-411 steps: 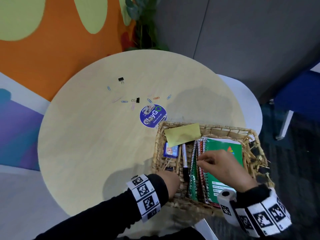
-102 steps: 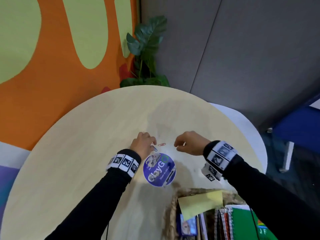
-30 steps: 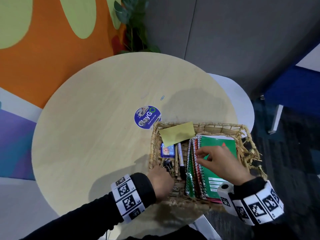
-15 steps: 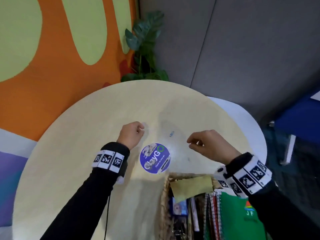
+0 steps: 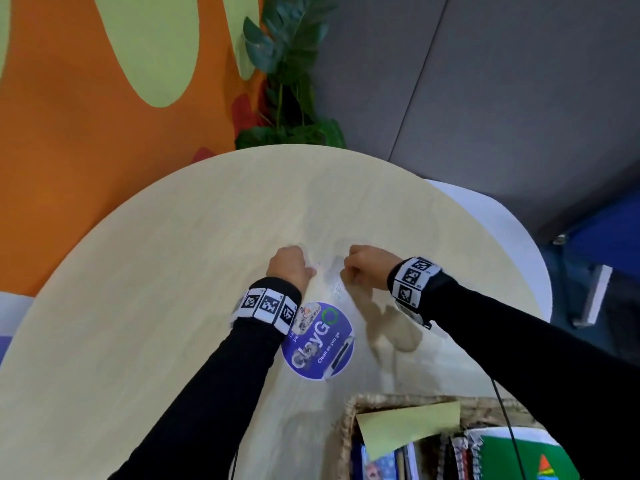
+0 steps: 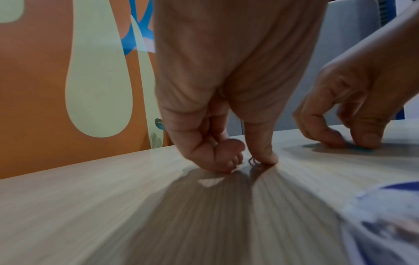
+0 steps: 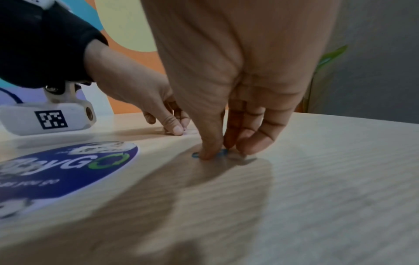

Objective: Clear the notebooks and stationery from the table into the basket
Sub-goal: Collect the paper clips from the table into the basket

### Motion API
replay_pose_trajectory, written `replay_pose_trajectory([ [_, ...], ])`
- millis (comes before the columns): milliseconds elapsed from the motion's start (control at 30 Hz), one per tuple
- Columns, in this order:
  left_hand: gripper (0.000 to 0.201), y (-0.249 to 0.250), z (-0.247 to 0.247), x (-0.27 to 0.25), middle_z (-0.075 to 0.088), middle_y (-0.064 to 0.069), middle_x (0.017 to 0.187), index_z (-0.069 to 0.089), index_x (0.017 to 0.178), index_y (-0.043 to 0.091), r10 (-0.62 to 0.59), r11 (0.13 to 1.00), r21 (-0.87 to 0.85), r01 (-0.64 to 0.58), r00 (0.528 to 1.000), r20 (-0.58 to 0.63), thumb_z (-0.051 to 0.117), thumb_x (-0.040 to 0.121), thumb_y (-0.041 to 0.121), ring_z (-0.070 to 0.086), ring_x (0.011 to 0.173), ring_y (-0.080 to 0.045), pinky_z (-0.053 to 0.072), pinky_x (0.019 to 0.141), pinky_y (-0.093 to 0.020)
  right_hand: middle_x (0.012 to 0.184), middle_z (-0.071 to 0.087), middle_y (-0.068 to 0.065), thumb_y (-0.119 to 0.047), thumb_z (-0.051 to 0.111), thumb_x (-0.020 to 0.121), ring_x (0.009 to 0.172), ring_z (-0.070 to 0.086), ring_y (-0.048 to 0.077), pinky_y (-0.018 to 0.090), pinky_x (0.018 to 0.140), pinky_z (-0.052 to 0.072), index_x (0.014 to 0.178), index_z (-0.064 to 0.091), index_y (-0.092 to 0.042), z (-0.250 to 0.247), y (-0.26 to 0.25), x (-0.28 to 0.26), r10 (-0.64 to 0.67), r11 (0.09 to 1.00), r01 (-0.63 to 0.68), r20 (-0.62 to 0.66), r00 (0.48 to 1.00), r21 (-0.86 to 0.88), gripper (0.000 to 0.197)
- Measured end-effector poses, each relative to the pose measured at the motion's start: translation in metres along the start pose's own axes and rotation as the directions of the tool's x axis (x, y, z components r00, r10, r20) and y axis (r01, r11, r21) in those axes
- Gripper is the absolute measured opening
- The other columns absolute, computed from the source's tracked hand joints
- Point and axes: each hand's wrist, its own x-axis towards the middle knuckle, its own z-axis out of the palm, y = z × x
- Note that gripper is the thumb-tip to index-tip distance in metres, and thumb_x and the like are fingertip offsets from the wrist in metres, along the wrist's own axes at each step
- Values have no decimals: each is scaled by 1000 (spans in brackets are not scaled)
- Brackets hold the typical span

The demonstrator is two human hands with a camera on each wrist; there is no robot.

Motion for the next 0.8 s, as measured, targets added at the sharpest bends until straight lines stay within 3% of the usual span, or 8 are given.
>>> replay_pose_trajectory([
  [67, 30, 1, 2, 1, 71, -18, 113, 69, 108, -1, -17, 1000, 20, 17, 1000, 11, 67, 91, 23, 68, 105, -35, 54, 87, -35, 97, 50, 15, -8, 55, 86, 102, 58, 34, 33, 77, 41, 99, 63, 3, 3, 0, 1, 18, 1000, -18, 32, 999, 10, 19],
  [167, 29, 6, 1, 0, 70, -22, 116, 68, 111, -4, -21, 999, 43, 20, 999, 29, 62, 94, 19, 67, 108, -38, 54, 89, -37, 114, 54, 22, -10, 46, 91, 108, 55, 35, 37, 86, 42, 110, 57, 3, 3, -7, -7, 53, 999, -52, 69, 996, -15, 25],
  [267, 30, 9, -1, -5, 69, -23, 118, 66, 113, -6, -3, 997, 72, 0, 999, 46, 59, 96, 18, 66, 109, -38, 54, 90, -38, 116, 58, 23, -12, 43, 94, 107, 57, 35, 34, 74, 37, 99, 54, -7, -5, -14, -26, 85, 996, -85, 47, 995, -11, 12],
  [367, 29, 9, -6, -14, 69, -23, 118, 67, 111, -5, 28, 995, 92, -30, 999, 21, 58, 96, 19, 65, 109, -39, 53, 88, -38, 104, 63, 18, -5, 49, 92, 89, 56, 32, 29, 68, 31, 92, 51, -10, -24, -22, -61, 92, 994, -88, -72, 993, 66, 5],
  [500, 25, 12, -22, -41, 69, -19, 119, 68, 111, 0, 94, 996, 2, -94, 995, -31, 58, 97, 18, 62, 113, -36, 49, 92, -37, 64, 49, -11, -4, 54, 88, 64, 48, 15, 27, 63, 37, 93, 55, -10, -39, -45, -139, 22, 972, 30, -218, 976, 233, 8],
  [600, 15, 10, -35, -72, 70, -18, 108, 60, 108, 7, 160, 975, -143, -172, 983, -89, 62, 94, 14, 63, 93, -30, 47, 80, -32, 61, 47, -11, 2, 54, 83, 56, 45, 4, 22, 57, 36, 75, 50, -15, -28, -73, -206, -92, 949, 169, -279, 956, 267, 19],
  [700, 10, 10, -49, -112, 70, -13, 90, 59, 98, 10, 280, 940, -161, -299, 951, -135, 65, 90, 9, 58, 76, -24, 45, 76, -27, 80, 59, 0, -1, 53, 85, 72, 51, 19, 18, 65, 39, 84, 63, -10, 10, -94, -254, -142, 956, 168, -120, 983, 241, 13],
  [800, 5, 16, -63, -160, 65, 0, 83, 71, 91, 8, 417, 898, -78, -433, 894, -164, 70, 86, 10, 56, 75, -16, 43, 77, -22, 104, 67, 9, -10, 51, 91, 96, 60, 26, 36, 84, 48, 99, 68, -10, 62, -116, -278, -198, 967, 183, 73, 977, 179, 19],
])
